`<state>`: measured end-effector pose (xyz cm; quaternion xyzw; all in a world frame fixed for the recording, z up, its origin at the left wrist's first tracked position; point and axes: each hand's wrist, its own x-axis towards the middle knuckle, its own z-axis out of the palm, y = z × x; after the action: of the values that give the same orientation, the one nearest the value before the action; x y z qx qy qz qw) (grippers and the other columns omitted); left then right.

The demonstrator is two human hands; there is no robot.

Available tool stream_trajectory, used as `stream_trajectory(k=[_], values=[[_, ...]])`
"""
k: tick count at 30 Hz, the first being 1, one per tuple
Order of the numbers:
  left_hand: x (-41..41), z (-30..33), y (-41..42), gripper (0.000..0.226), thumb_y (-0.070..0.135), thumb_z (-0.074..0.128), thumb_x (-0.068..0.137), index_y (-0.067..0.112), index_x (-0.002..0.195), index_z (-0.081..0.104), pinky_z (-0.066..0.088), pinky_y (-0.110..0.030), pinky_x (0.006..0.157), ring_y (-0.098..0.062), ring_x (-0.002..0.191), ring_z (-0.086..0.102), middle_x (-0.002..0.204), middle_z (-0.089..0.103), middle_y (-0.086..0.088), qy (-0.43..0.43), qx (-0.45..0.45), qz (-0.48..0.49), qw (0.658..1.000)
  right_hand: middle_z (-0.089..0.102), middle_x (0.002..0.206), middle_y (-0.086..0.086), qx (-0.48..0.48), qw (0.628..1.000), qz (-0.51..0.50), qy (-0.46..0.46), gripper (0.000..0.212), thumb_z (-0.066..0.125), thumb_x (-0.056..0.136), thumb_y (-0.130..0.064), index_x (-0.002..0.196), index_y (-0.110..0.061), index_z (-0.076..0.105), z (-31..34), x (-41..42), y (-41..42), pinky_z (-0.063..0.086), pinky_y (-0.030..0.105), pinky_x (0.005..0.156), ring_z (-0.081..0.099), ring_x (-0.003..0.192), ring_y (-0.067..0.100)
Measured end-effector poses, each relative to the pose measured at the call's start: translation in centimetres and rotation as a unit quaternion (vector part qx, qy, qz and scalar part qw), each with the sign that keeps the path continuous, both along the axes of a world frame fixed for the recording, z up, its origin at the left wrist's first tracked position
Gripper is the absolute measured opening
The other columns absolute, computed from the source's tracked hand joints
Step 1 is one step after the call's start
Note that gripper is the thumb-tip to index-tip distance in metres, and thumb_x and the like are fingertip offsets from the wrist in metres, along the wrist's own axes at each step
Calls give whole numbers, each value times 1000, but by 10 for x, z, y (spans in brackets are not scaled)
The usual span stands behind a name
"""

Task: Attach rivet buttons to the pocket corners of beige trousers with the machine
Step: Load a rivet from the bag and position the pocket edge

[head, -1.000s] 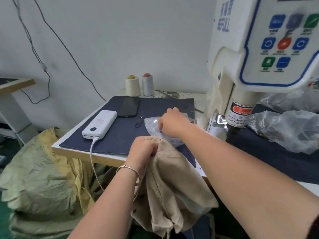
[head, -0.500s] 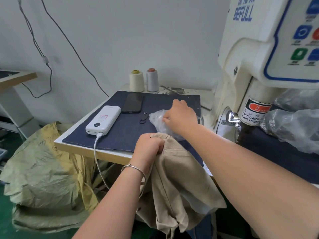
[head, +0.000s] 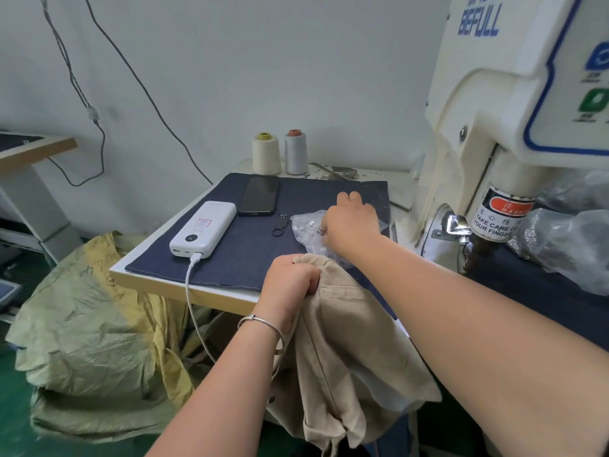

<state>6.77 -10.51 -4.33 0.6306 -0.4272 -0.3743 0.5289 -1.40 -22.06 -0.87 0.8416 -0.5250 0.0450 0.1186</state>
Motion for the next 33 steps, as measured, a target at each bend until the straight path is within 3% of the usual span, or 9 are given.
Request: stream_trajectory(k=[5,10,26,31,33], values=[[-2,4,4,29,3,40,37,22,52,23,9,-28,49,-14,57,12,56,17,4,23,-14,-5,1000,48,121,5,8,999,-2,-41,26,56,93,-24,117,-26,66,-1,1,-1,35,32,77,41,115,25],[-1,2,1,40,-16,42,57,20,55,24,9,-35,56,-15,60,12,59,17,0,12,0,-4,1000,49,122,6,11,999,3,-41,26,55,93,-24,117,-25,66,-5,1,-2,36,31,75,42,116,25],[-2,2,-2,48,-24,38,62,19,53,21,11,-26,48,-14,57,11,53,16,5,-16,11,12,1000,51,120,4,-5,998,-22,-53,26,57,92,-27,116,-27,67,-11,7,-4,33,30,73,46,112,24],[-3,6,1,36,-9,44,52,19,54,22,9,-31,53,-14,59,11,58,16,0,1,3,-2,1000,51,122,5,6,997,-20,-72,26,56,93,-23,117,-26,67,-11,8,-6,35,31,75,46,115,25],[-3,6,1,44,-20,41,60,19,55,22,8,-31,54,-14,60,11,59,16,0,-4,9,4,1000,52,121,5,9,997,-15,-79,27,55,93,-22,117,-26,67,-10,9,-6,37,31,76,46,115,25]])
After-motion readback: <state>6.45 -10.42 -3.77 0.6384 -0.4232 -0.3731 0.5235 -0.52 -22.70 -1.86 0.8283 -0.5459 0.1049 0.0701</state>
